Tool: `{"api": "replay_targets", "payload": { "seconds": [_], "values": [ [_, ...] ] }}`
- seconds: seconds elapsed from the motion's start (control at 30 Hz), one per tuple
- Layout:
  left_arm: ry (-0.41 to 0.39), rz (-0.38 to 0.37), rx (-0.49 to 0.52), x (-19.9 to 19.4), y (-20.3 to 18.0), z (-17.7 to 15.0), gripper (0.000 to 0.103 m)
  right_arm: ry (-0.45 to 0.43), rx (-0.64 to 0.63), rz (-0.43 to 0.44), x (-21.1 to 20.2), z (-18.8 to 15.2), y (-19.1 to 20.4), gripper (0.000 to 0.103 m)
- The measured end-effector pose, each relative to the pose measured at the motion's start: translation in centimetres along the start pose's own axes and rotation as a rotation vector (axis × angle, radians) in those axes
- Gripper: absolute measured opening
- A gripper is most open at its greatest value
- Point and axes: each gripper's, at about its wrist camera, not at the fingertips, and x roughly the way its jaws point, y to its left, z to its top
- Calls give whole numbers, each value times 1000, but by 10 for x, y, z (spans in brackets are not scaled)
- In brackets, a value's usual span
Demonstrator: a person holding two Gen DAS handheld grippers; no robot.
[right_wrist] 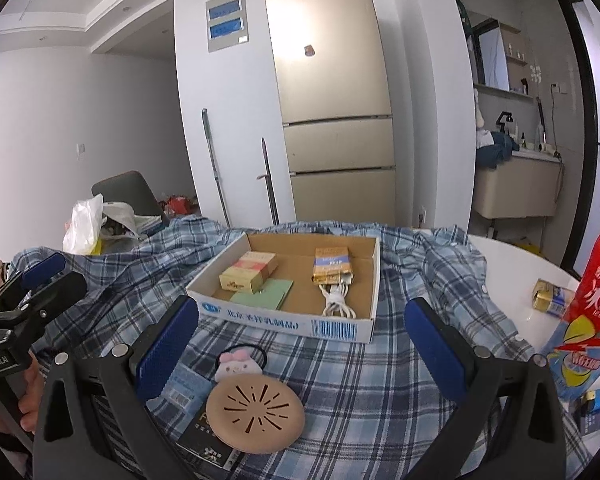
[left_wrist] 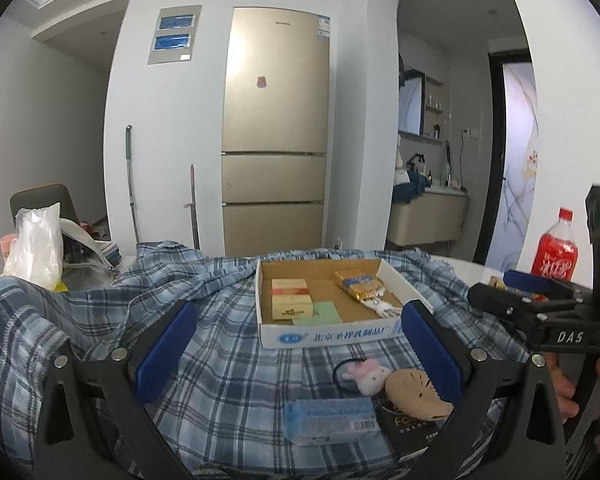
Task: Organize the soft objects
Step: 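Lower the right gripper onto the tan round perforated disc and grasp it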
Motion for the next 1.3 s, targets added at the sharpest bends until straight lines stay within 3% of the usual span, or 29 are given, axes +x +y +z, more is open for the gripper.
{"api": "replay_targets", "payload": {
  "seconds": [0.3,0.53,0.7,0.87,1.3],
  "values": [
    [31,-3,6,5,-5,-3,103,39,19,32,3,0,-3,103],
    [104,7,-23,12,-1,-4,103,170,14,96,21,-3,4,103],
    [122,7,-47,14,4,-5,103,343,1,137,49,-13,11,101],
    [124,20,-95,14,16,-4,103,483,25,193,73,-31,12,93],
    [160,23,-123,22,22,-7,103,606,23,251,89,-47,16,92]
  ]
}}
